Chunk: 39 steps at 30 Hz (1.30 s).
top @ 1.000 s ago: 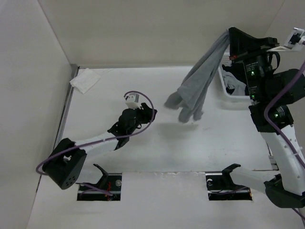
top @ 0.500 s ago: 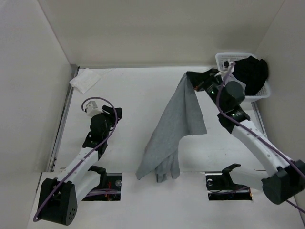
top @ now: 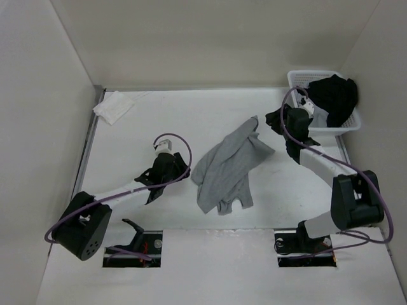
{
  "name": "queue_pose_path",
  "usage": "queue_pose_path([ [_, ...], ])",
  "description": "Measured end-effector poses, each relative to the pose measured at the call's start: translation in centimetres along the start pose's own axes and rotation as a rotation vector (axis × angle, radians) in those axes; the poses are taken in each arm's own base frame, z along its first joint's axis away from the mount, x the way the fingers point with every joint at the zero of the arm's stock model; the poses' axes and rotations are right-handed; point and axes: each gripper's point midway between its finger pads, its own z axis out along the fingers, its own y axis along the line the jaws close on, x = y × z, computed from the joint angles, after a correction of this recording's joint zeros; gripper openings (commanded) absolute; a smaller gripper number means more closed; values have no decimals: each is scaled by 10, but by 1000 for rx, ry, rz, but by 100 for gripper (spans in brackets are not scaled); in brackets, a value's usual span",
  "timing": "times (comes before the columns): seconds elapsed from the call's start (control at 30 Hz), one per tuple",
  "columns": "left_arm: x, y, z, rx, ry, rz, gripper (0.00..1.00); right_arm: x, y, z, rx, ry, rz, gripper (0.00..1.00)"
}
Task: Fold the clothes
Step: Move the tank top to the center of the board, then flatten the tank top out
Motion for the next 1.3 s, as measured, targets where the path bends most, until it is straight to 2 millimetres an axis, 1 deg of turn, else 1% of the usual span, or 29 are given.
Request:
queue_pose_path([
  [0.07,15,-7,-2,19,40,38,44,7,-1,-20,7,-24,-24,38],
  [0.13,32,-20,-4,54,86,84,45,28,-12,-43,23,-8,-47,29],
  [0.17,38,-26,-3,69,108,102,43,41,-20,-51,34,11,-56,25],
  [0.2,45,-32,-2,82,131,117,41,55,-30,-58,51,35,-65,23],
  [0.27,51,-37,5,88,153,126,32,82,-51,-69,91,89,-82,23],
  [0.3,51,-39,10,88,154,125,23,93,-61,-75,110,113,-90,24],
  [0.33,50,-40,16,86,154,122,17,101,-67,-80,123,132,-96,24],
  [0.4,45,-43,30,79,147,105,9,110,-68,-89,116,152,-99,27],
  [0.43,40,-45,37,75,137,95,8,112,-66,-93,104,153,-99,28],
  [0.5,23,-49,52,61,102,71,7,112,-57,-99,70,147,-90,30],
  [0.57,-4,-51,67,39,42,43,7,110,-48,-103,41,137,-80,33],
  [0.6,-21,-54,75,30,6,28,11,109,-45,-104,29,134,-75,34],
  [0.63,-39,-56,82,22,-34,12,19,108,-43,-106,23,132,-71,35],
  [0.67,-60,-59,88,18,-74,-6,31,109,-42,-107,17,132,-69,37],
  [0.7,-74,-62,91,19,-106,-17,35,110,-42,-108,14,135,-68,38],
  [0.73,-91,-63,92,17,-140,-29,41,112,-44,-109,16,140,-69,39],
  [0.77,-104,-62,92,13,-173,-38,42,114,-46,-109,19,143,-70,39],
  [0.8,-114,-61,90,14,-198,-45,42,116,-49,-110,22,150,-72,39],
  [0.83,-120,-57,86,2,-215,-47,39,119,-51,-111,24,156,-74,39],
  [0.87,-121,-55,82,0,-223,-47,34,120,-52,-112,24,161,-75,38],
  [0.93,-115,-47,68,-6,-223,-44,27,121,-51,-114,17,164,-77,32],
  [0.97,-106,-40,59,-17,-210,-40,24,121,-49,-115,11,162,-77,28],
  [1.03,-82,-26,40,-40,-164,-25,22,119,-44,-117,-9,157,-83,16],
  [1.1,-53,-18,23,-53,-103,-5,22,117,-40,-119,-27,152,-83,10],
  [1.17,-22,-12,6,-63,-27,15,23,116,-37,-122,-42,144,-86,10],
  [1.23,6,-7,-11,-74,49,23,27,116,-37,-124,-46,143,-92,10],
  [1.3,26,-4,-25,-85,101,13,30,117,-38,-124,-48,146,-97,13],
])
